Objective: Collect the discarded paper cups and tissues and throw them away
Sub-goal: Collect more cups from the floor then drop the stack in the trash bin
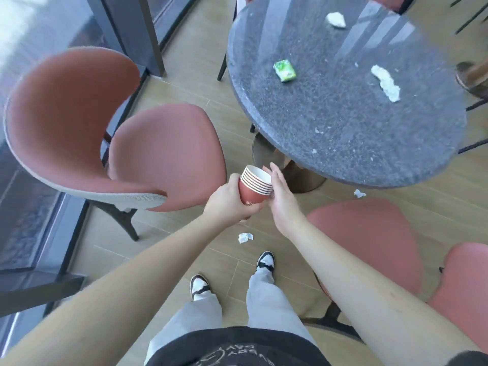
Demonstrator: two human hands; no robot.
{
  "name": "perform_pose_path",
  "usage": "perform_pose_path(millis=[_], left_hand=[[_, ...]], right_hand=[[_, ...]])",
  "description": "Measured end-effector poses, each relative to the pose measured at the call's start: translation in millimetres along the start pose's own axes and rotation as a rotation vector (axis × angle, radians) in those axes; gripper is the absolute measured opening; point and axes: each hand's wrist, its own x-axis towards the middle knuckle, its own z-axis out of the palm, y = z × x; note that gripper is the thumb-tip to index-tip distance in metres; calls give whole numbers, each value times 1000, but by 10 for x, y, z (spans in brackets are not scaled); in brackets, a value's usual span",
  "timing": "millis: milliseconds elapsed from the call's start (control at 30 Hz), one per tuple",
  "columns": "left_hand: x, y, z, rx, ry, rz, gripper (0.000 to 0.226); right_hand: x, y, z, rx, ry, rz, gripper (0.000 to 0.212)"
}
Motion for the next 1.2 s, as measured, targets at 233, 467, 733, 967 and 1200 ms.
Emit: perform_pose_path(millis=[233,467,733,967,1200], left_hand=[[-490,275,-434,-339,-164,23,74],[-635,615,-743,-479,-41,53,82],[-850,950,-734,-501,58,98,64],[-1152,1237,-599,-517,210,70,63],[-1754,1021,-613,-596,422,-68,84]], right_hand=[[-668,-457,33,-100,-49,-126,48],[-943,-722,-124,-75,-72,-234,64],[-1016,-896,-463,-89,-158,-301,53],[-1087,-979,-677,-106,-281,-374,54],[-1347,-949,-361,-142,-488,-401,53]])
